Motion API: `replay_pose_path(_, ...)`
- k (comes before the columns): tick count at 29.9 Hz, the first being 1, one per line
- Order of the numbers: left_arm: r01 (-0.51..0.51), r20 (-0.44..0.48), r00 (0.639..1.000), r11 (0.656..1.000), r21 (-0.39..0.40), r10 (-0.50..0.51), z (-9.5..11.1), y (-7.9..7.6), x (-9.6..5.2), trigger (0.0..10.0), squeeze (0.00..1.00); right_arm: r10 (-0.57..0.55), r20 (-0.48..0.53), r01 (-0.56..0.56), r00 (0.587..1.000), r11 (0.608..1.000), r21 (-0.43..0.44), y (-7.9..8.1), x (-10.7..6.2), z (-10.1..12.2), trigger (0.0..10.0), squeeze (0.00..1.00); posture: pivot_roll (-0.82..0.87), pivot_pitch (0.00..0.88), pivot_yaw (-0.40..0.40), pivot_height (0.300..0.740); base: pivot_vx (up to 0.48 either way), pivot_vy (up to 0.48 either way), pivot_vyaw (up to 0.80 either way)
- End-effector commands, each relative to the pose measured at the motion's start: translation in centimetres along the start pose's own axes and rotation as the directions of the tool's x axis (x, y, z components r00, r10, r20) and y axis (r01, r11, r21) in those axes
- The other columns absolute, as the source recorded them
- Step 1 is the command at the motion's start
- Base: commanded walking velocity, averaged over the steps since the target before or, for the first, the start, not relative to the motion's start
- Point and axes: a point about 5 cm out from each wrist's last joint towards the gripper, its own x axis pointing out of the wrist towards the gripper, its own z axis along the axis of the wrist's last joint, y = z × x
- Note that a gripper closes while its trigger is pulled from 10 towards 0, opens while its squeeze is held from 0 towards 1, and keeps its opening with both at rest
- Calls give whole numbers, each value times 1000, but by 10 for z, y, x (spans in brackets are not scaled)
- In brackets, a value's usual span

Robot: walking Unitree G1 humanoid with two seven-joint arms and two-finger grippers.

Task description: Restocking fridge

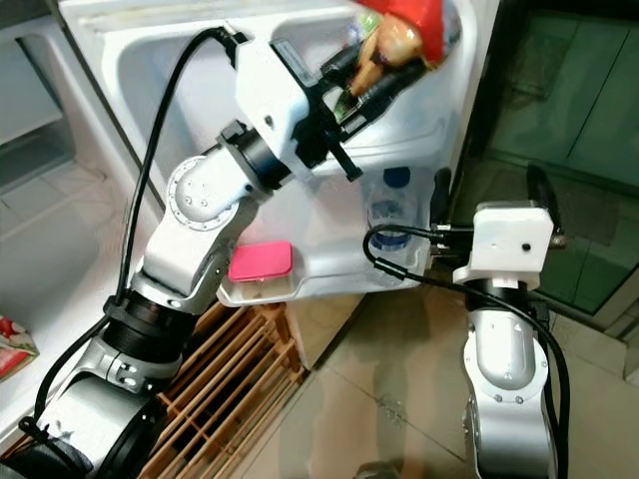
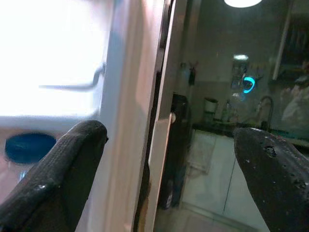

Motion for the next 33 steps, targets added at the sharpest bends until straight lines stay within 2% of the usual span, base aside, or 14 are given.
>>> replay_pose_path(1, 40, 33, 999, 996, 80, -43, 9, 4, 7, 10000, 0, 41, -7, -41, 999, 998, 39, 5, -5, 1, 10000, 8, -303, 40, 160, 740, 0, 0, 0)
replay_pose_path(3, 56, 30, 998, 995, 89, -58, 9, 4, 9, 10000, 0, 48, -10, -47, 999, 998, 40, 5, -6, 1, 10000, 8, -305, 43, 166, 740, 0, 0, 0)
replay_pose_path(5, 109, -8, 994, 985, 134, -109, 4, 3, 12, 10000, 0, 69, -21, -68, 997, 997, 34, 5, -8, -1, 10000, 8, -306, 43, 170, 740, 0, 0, 0)
replay_pose_path(8, 132, -43, 991, 976, 170, -127, 0, 7, 15, 10000, 0, 78, -29, -77, 997, 996, 39, 8, -10, -2, 10000, 8, -310, 45, 177, 740, 0, 0, 0)
replay_pose_path(11, 188, -99, 981, 954, 233, -169, -4, 10, 16, 10000, 0, 85, -34, -83, 996, 995, 52, 12, -12, -3, 10000, 12, -310, 45, 184, 740, 0, 0, 0)
replay_pose_path(21, 180, -191, 972, 961, 212, -140, -18, 25, 13, 10000, 0, 89, -40, -85, 995, 993, 80, 20, -13, -4, 10000, 12, -306, 45, 192, 740, 0, 0, 0)
replay_pose_path(27, 122, -184, 979, 972, 200, -85, -14, 39, 2, 10000, 0, 82, -49, -78, 995, 993, 86, 21, -14, -6, 10000, 12, -301, 48, 192, 740, 0, 0, 0)
replay_pose_path(33, 113, -182, 980, 972, 205, -75, -7, 42, -11, 10000, 0, 84, -59, -79, 995, 993, 88, 21, -16, -8, 10000, 4, -293, 57, 183, 740, 0, 0, 0)
